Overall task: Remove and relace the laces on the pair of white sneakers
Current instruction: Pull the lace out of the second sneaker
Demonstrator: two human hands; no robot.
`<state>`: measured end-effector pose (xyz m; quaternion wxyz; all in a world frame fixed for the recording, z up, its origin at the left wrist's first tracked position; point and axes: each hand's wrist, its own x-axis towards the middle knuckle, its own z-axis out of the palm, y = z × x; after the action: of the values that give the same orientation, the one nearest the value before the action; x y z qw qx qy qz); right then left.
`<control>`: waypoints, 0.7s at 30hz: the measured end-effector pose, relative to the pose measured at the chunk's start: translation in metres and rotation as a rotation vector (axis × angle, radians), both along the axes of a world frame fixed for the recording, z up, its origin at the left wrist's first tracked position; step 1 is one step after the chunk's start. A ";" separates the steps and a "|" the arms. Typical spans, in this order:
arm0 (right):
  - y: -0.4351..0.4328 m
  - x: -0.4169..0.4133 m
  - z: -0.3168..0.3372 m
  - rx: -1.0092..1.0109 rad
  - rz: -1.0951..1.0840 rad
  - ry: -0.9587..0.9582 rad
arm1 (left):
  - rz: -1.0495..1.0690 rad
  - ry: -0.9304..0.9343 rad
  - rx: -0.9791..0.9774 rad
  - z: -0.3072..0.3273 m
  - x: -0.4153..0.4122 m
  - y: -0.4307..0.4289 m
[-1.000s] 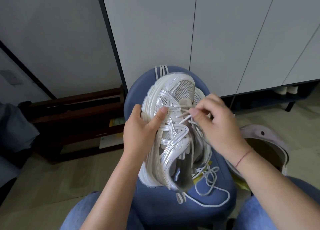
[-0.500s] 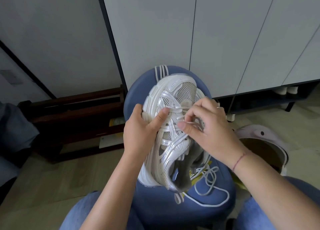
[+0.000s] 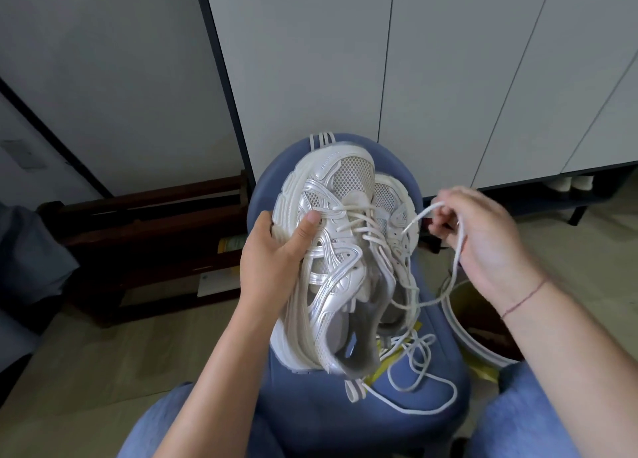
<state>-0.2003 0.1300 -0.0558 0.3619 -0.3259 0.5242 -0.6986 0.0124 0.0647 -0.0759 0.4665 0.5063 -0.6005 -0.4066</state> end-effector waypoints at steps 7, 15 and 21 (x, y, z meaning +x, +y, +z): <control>0.004 0.021 -0.012 0.148 0.176 0.415 | -0.028 0.029 -0.005 -0.001 -0.007 0.003; 0.000 0.028 -0.016 0.111 0.130 0.493 | -0.035 0.006 -0.023 -0.002 -0.010 0.006; -0.001 0.029 -0.011 0.036 0.054 0.636 | -0.036 0.001 -0.013 -0.007 -0.009 0.002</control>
<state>-0.1711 0.1289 -0.0669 0.2041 -0.5354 0.6145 -0.5422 0.0029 0.0667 -0.0827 0.4627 0.4922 -0.6118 -0.4116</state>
